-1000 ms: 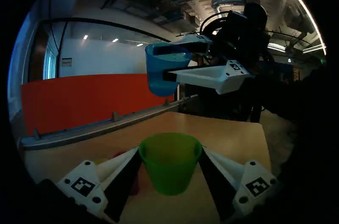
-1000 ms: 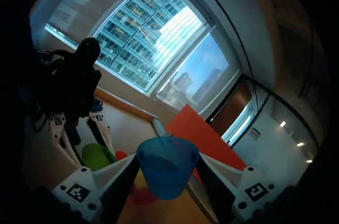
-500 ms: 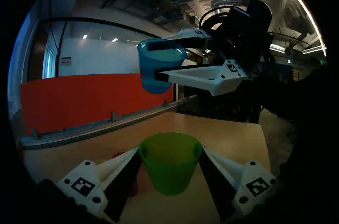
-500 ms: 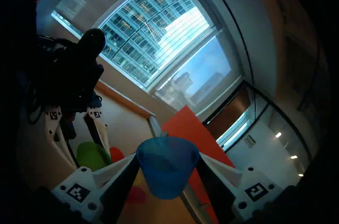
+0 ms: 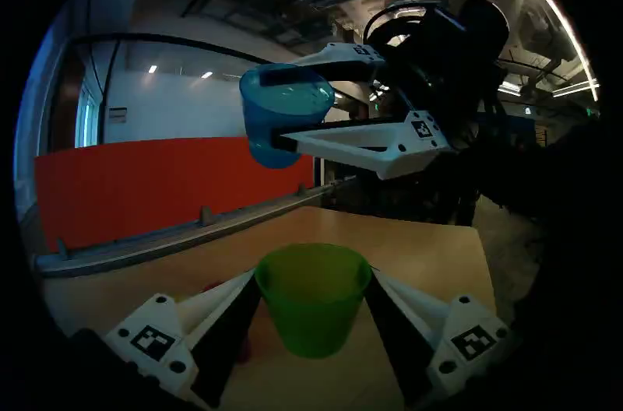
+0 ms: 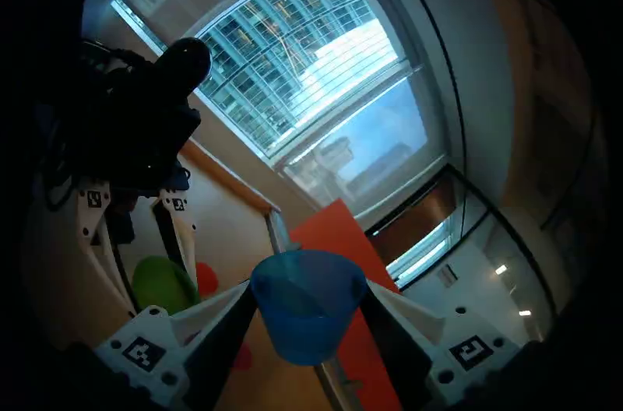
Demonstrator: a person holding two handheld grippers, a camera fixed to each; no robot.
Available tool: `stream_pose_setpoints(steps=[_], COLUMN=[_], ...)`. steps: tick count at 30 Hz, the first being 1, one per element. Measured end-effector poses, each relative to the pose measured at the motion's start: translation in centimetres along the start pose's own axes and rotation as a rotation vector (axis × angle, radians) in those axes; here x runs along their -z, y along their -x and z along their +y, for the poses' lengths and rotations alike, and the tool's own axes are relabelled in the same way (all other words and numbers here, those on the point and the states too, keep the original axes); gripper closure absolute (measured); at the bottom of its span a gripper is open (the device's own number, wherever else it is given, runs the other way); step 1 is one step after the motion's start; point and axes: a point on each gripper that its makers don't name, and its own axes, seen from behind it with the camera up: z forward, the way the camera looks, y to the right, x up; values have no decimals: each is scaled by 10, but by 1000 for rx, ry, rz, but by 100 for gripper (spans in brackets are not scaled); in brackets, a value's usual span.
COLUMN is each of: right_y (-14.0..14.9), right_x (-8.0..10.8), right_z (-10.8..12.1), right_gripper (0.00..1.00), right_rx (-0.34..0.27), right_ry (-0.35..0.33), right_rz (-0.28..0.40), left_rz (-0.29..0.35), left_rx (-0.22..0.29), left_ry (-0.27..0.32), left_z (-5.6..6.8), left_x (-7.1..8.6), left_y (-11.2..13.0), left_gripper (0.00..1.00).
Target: Pour water
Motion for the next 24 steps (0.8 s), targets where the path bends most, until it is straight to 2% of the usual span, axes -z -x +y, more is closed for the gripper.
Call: stream_pose_setpoints(steps=[24], right_y=[-3], right_x=[1], right_z=[8], right_gripper=[10], right_rx=[147], right_ry=[21], right_rz=[-7], left_rz=[6], left_rx=[-9], left_ry=[6], left_z=[1], left_x=[-3], left_y=[-5], left_gripper=[13])
